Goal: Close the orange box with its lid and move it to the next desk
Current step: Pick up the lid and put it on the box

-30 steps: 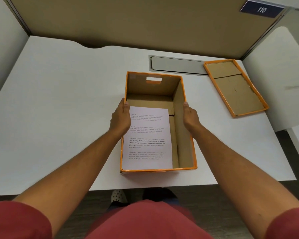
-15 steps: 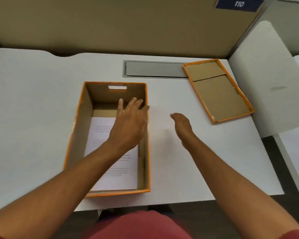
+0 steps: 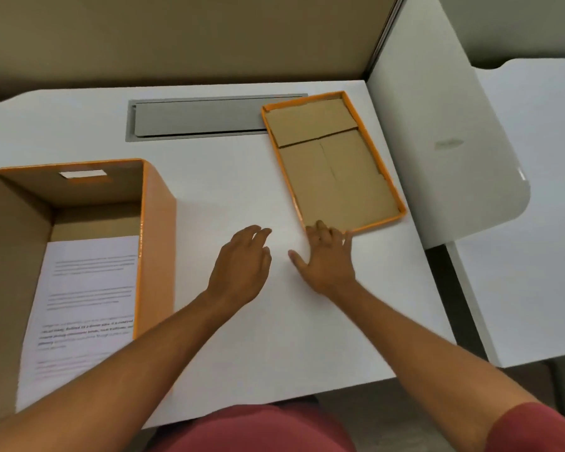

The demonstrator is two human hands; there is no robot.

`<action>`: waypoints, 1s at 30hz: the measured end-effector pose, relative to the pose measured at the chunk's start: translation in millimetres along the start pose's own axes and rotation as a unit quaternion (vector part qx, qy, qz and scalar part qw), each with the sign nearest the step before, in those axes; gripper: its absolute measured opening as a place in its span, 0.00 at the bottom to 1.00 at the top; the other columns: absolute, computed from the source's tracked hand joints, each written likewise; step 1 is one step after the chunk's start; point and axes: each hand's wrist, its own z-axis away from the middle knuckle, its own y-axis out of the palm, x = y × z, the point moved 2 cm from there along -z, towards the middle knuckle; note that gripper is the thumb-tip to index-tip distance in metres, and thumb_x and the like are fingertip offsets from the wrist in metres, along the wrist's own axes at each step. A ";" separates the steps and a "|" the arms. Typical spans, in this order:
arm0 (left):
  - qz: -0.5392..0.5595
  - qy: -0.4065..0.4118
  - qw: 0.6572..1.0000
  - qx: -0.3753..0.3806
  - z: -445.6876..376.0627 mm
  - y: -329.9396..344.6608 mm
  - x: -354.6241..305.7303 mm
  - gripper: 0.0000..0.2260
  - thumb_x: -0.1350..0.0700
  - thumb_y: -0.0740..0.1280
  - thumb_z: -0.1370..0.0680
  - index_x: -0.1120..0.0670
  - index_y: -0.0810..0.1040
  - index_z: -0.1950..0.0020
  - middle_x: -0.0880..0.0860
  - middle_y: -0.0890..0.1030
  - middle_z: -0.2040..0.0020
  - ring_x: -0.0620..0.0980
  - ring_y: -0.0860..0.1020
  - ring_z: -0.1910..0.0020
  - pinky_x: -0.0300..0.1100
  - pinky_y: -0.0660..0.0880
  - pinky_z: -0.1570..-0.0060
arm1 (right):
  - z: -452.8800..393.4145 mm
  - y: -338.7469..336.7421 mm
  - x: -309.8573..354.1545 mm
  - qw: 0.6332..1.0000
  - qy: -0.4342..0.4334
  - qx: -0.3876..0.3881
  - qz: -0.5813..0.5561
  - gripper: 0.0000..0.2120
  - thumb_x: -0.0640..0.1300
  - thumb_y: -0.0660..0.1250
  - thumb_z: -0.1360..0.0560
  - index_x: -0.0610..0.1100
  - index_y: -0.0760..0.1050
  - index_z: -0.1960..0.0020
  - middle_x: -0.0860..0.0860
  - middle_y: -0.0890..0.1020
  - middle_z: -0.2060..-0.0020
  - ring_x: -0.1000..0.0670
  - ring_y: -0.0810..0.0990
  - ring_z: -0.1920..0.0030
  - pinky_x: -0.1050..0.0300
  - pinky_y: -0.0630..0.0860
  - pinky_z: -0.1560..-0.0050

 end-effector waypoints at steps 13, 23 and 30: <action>-0.105 -0.035 0.993 0.042 -48.5 41.5 18.6 0.33 0.35 0.62 0.19 0.48 0.65 0.18 0.60 0.58 0.16 0.64 0.63 0.21 0.60 0.71 0.30 | 25.8 -20.6 -15.2 0.987 0.072 -0.073 -0.121 0.31 0.58 0.61 0.18 0.46 0.63 0.19 0.43 0.62 0.18 0.38 0.61 0.20 0.37 0.56 0.20; -0.195 0.004 0.977 0.088 2.9 76.7 38.3 0.35 0.29 0.46 0.19 0.44 0.55 0.15 0.52 0.51 0.13 0.62 0.45 0.14 0.70 0.45 0.20 | 16.4 -0.1 -61.0 0.967 0.162 -0.031 -0.192 0.39 0.56 0.68 0.19 0.41 0.56 0.17 0.40 0.63 0.19 0.39 0.63 0.20 0.39 0.65 0.22; -0.193 0.006 0.975 0.109 35.2 82.1 39.1 0.36 0.29 0.47 0.19 0.44 0.55 0.14 0.52 0.50 0.13 0.61 0.42 0.14 0.68 0.43 0.19 | 51.6 -4.6 -57.9 0.924 0.191 -0.044 -0.328 0.28 0.45 0.67 0.17 0.45 0.64 0.19 0.43 0.70 0.23 0.41 0.70 0.24 0.44 0.71 0.27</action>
